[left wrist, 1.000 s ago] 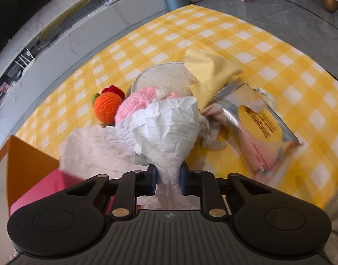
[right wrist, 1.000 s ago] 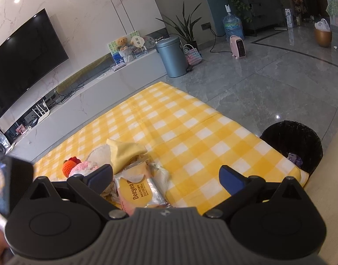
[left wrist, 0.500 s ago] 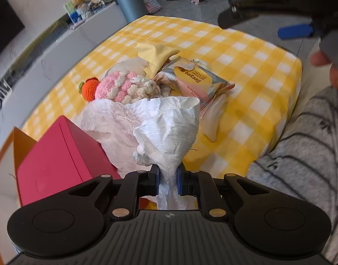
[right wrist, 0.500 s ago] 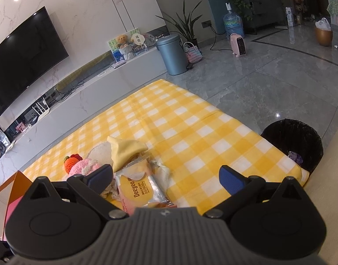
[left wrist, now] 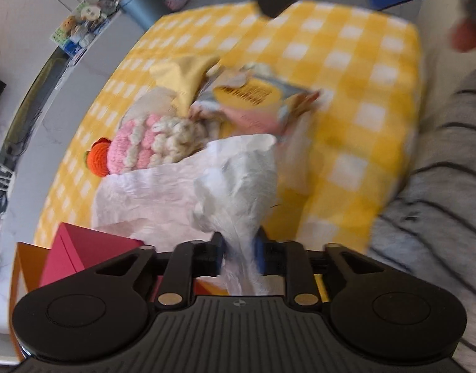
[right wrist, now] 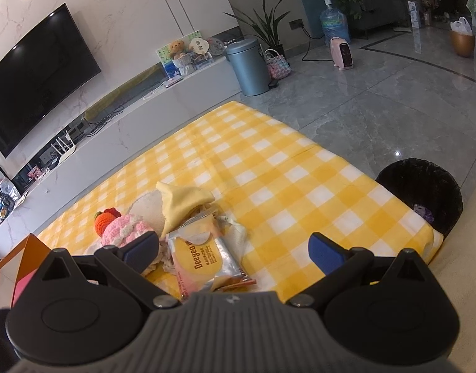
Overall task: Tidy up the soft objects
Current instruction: 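Lift the white tissue paper up from the pile with the left tool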
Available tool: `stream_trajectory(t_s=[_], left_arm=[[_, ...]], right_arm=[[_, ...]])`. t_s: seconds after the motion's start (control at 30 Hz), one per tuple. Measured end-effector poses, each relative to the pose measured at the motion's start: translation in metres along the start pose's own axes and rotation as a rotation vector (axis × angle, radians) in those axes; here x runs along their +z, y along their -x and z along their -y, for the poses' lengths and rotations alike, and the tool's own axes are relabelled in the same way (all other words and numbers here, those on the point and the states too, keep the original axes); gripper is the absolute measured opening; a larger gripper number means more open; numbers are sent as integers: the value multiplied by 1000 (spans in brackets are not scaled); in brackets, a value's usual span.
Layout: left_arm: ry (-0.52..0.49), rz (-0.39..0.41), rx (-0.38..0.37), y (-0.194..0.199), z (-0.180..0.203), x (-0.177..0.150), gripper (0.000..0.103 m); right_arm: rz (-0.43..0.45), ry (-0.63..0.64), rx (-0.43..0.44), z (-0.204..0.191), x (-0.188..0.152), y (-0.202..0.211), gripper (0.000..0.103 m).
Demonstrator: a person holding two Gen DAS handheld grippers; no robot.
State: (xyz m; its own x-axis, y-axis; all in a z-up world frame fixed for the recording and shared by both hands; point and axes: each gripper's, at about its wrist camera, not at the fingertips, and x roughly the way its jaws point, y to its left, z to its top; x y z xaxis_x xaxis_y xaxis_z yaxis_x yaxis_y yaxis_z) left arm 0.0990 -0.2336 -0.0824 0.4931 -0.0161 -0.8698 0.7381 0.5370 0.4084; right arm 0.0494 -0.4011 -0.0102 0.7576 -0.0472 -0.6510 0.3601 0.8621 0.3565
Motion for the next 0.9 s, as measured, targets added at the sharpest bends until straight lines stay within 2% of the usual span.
stream_trajectory(t_s=[0.03, 0.07, 0.1, 0.17, 0.2, 0.37, 0.5, 0.63, 0.7, 0.8, 0.87, 0.9], left_arm=[[10, -27, -2, -5, -5, 3, 36], [22, -53, -3, -10, -10, 7, 47], [34, -69, 2, -13, -15, 11, 64], [39, -74, 16, -18, -22, 18, 84], [35, -75, 20, -21, -25, 21, 86], [10, -136, 48, -41, -34, 33, 88], [88, -223, -27, -58, -56, 36, 92], [157, -267, -102, -69, -71, 42, 94], [172, -294, -124, -77, -74, 44, 101], [187, -310, -151, -84, -79, 46, 103], [168, -291, -163, -86, -80, 46, 103], [158, -273, -174, -85, -80, 46, 93]], right_arm=[[-1, -4, -3, 1, 0, 0, 100], [-4, -8, -5, 1, 0, -1, 100], [-6, -10, -6, 1, 0, -2, 100], [-10, -8, -4, 1, 0, -3, 100], [-10, -6, -2, 0, 0, -3, 100], [-11, -9, 1, 1, 0, -2, 100], [-16, -19, -2, 3, 0, -2, 100], [-20, -9, -2, 1, 0, -3, 100], [-22, -10, -3, 2, 0, -3, 100], [-27, -14, -5, 3, 0, -4, 100], [-28, -14, -7, 2, -1, -4, 100], [-28, -12, -7, 2, -1, -4, 100]])
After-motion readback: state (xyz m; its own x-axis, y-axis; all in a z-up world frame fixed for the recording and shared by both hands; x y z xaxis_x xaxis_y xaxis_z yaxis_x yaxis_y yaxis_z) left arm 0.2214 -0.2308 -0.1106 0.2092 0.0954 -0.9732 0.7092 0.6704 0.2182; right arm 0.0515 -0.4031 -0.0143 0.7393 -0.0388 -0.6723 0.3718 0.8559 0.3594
